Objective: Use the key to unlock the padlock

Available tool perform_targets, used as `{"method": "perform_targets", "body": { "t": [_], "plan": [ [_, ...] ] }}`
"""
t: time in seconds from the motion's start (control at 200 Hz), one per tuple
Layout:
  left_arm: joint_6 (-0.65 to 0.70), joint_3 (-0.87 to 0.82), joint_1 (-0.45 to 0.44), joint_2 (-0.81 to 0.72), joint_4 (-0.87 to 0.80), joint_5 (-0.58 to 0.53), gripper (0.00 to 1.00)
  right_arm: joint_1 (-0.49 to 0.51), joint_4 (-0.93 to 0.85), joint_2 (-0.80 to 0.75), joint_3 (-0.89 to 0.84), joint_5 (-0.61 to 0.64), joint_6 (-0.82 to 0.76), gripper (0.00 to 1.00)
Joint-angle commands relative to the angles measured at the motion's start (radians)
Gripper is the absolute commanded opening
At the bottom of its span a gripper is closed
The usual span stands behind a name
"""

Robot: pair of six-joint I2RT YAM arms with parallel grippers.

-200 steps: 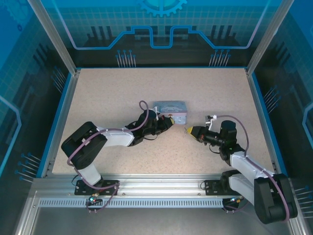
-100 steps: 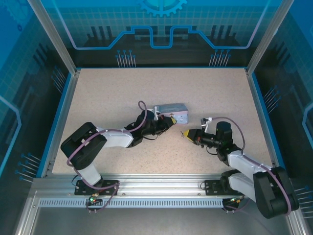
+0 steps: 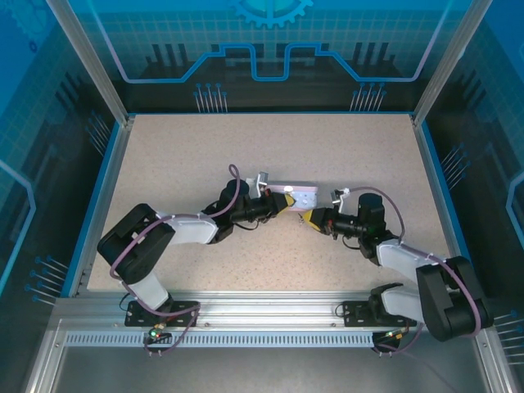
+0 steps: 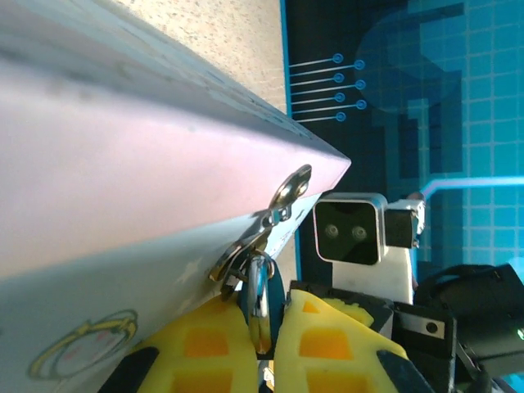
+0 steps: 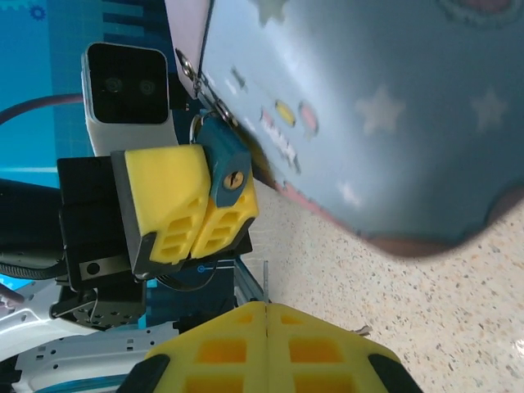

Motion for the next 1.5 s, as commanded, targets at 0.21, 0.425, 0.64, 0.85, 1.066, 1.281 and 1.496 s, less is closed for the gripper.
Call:
{"method": "perform_targets", "body": {
  "t": [0.21,0.425,0.64,0.85,1.066,1.281,1.496],
  "plan": [
    [-0.038,-0.029,0.023,0.005,0.149,0.082,0.0,-0.001,0.014,0.013,0.054,-0.043,0.0,0.0],
    [-0.086,-0.045,0.042,0.03,0.217,0.089,0.0,-0.009,0.0,0.009,0.063,-0.044,-0.004,0.0],
    [-0.111,-0.04,0.048,0.046,0.242,0.099,0.0,-0.009,0.005,0.033,0.088,-0.042,-0.002,0.0],
    [-0.114,-0.037,0.049,0.048,0.242,0.103,0.0,-0.009,0.008,0.06,0.115,-0.041,0.0,0.0],
    [-0.118,-0.037,0.048,0.049,0.244,0.102,0.0,-0.002,0.022,0.08,0.124,-0.038,0.008,0.0],
    [-0.119,-0.04,0.049,0.054,0.248,0.099,0.0,0.008,0.019,0.084,0.122,-0.032,0.005,0.0],
    [-0.121,-0.041,0.049,0.055,0.251,0.101,0.0,0.018,0.02,0.092,0.124,-0.023,0.004,0.0]
  ]
}}
